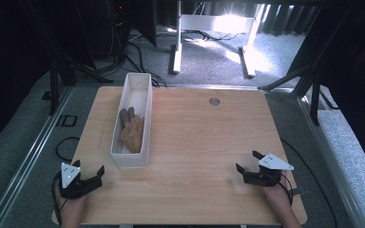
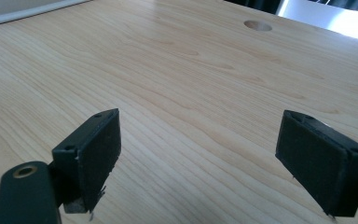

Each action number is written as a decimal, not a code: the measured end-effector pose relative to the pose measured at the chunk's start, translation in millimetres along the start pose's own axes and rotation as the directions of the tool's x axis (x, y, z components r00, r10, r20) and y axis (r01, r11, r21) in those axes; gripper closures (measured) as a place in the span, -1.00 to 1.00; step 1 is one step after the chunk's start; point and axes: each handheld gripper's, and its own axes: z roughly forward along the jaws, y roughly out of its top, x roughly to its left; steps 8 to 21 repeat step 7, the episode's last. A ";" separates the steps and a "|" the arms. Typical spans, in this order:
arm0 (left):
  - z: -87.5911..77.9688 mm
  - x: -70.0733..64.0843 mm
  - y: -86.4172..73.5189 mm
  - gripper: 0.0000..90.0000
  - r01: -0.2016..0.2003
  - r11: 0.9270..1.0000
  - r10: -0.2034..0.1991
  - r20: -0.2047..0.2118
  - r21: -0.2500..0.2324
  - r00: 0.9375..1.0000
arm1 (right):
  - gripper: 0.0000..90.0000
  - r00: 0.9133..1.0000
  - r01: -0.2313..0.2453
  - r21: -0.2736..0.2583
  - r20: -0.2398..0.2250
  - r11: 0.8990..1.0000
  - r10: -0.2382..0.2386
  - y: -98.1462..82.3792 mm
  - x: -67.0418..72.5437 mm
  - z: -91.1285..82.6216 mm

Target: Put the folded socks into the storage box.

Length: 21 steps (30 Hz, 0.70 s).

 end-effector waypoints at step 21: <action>-3.5 1.4 -1.9 -0.80 0.011 0.998 -0.010 0.005 -0.057 1.000 | -0.70 1.000 -0.007 -0.003 0.001 1.000 0.007 -0.6 -1.0 -0.1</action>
